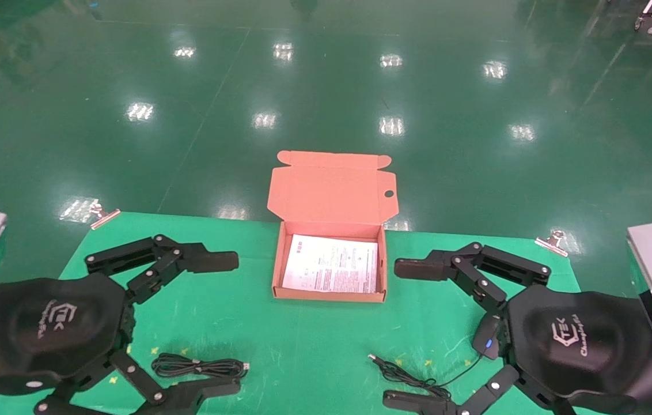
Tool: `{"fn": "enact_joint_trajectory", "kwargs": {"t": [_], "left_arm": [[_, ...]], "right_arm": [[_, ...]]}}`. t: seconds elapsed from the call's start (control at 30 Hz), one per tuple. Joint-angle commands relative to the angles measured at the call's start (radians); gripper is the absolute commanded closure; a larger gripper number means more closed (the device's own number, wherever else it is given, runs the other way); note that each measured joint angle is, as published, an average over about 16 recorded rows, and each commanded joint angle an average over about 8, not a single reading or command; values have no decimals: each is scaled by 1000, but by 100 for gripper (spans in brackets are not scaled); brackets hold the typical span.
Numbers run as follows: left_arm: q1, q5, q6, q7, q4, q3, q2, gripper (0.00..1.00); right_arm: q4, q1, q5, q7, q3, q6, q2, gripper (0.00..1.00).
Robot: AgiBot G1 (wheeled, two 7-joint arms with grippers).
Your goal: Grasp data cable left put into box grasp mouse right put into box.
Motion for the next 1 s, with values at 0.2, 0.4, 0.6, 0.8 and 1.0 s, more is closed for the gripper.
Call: {"fn": "enact_joint_trajectory", "kwargs": {"t": [0.2,0.4,0.6,0.8,1.0], "left_arm": [[0,0,0,0,0,0,0,0],[0,0,0,0,0,0,0,0],[0,0,0,0,0,0,0,0],[0,0,0,0,0,0,0,0],[0,-1,1,0,0,0,0,0]], "right_arm": [[0,0,0,0,0,0,0,0],[0,0,0,0,0,0,0,0],[0,0,0,0,0,0,0,0],[0,0,0,0,0,0,0,0],[0,4,-3,1,-1,3,-2,0]]}}
